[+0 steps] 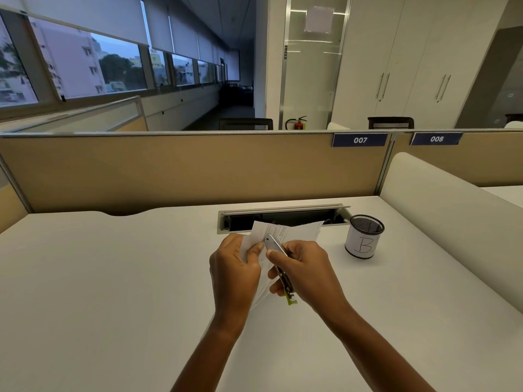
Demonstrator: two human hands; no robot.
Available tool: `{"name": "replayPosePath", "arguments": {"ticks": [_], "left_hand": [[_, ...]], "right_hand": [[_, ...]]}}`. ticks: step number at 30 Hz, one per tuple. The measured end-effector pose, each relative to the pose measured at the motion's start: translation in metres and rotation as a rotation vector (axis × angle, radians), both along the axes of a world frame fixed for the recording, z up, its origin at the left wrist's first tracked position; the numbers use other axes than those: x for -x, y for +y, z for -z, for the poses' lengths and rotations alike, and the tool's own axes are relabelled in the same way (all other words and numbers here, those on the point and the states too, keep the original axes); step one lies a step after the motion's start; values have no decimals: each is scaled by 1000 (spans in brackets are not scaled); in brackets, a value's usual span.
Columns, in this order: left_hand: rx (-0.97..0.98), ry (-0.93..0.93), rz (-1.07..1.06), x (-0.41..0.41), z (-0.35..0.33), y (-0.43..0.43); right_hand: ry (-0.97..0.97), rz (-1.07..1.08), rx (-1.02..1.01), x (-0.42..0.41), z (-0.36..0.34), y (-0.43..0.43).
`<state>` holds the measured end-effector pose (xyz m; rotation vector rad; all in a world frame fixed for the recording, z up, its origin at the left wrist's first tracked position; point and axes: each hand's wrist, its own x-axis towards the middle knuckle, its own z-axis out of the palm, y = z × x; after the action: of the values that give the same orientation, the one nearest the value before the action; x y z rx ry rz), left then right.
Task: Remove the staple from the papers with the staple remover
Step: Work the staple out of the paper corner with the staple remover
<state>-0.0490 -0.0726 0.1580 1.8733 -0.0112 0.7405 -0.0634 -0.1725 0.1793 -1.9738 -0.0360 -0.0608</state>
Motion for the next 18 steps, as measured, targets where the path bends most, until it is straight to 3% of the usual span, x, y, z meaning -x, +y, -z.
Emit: {"name": "replayPosePath", "arguments": {"ticks": [14,18], "left_hand": [[30,49,49,0,-1,-2],[163,187,132,1,1,3]], "right_hand": [[-34,21,66,-4,-2,-6],[-226,87,182,-6,-8,-20]]}}
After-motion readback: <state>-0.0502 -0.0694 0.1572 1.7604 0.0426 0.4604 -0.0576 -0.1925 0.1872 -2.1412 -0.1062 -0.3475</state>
